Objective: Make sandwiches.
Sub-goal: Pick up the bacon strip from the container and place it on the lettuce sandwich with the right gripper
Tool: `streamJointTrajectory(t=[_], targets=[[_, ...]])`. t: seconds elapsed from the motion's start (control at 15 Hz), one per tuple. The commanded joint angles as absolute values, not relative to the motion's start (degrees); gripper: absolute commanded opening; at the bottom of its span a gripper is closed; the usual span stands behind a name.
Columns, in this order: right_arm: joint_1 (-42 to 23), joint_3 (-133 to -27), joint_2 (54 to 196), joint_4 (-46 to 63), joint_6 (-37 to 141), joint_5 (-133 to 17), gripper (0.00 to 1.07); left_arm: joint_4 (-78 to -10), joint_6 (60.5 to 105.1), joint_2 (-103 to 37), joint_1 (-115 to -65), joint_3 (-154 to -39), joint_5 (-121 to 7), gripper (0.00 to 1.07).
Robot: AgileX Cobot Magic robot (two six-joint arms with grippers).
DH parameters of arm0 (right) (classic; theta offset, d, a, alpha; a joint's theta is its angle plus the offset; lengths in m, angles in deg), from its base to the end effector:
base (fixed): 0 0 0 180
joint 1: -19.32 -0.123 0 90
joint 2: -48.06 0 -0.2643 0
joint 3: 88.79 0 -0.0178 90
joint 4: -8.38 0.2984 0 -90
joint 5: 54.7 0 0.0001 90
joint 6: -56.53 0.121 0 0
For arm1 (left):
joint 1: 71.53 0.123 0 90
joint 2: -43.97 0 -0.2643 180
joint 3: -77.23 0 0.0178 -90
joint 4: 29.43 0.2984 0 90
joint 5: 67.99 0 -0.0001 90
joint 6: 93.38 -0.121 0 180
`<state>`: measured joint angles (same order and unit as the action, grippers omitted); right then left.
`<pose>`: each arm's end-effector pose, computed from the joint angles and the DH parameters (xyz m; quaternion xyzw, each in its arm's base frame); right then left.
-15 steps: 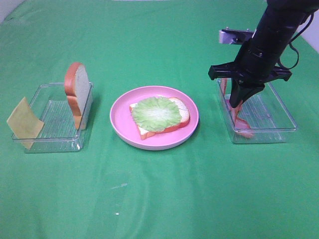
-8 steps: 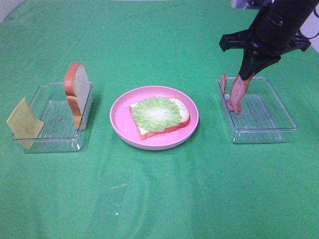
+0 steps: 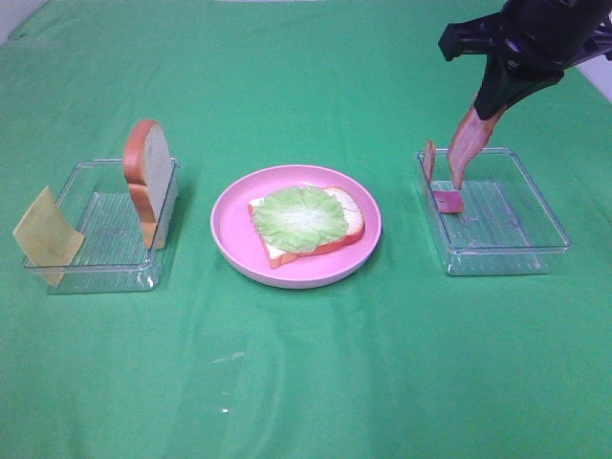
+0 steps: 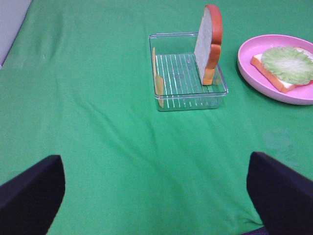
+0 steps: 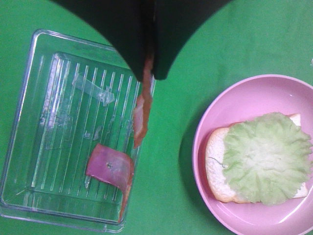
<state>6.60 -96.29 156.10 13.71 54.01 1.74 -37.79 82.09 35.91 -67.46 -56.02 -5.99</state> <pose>0.4133 0.1029 0.2262 -0.1125 0.9725 0.0606 0.1947 0.0801 -0.0099 0.2928 0.0080 0.8495 -0.0334 0.5265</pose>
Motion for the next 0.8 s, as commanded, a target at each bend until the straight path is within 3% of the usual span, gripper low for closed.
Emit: streamJointTrajectory(t=[0.07, 0.6, 0.8], targets=[[6.5, -96.4, 156.0, 16.5, 53.6, 1.0, 0.0, -38.1, 82.3, 36.7, -67.5, -55.8, -6.2, 0.93], [-5.5, -96.5, 158.1, 19.2, 55.1, -9.3, 0.0, -38.1, 82.3, 36.7, -67.5, -55.8, -6.2, 0.93], [-11.0, -104.3, 164.7, 21.2, 55.1, -7.3, 0.0, -38.1, 82.3, 36.7, -67.5, -55.8, -6.2, 0.93]])
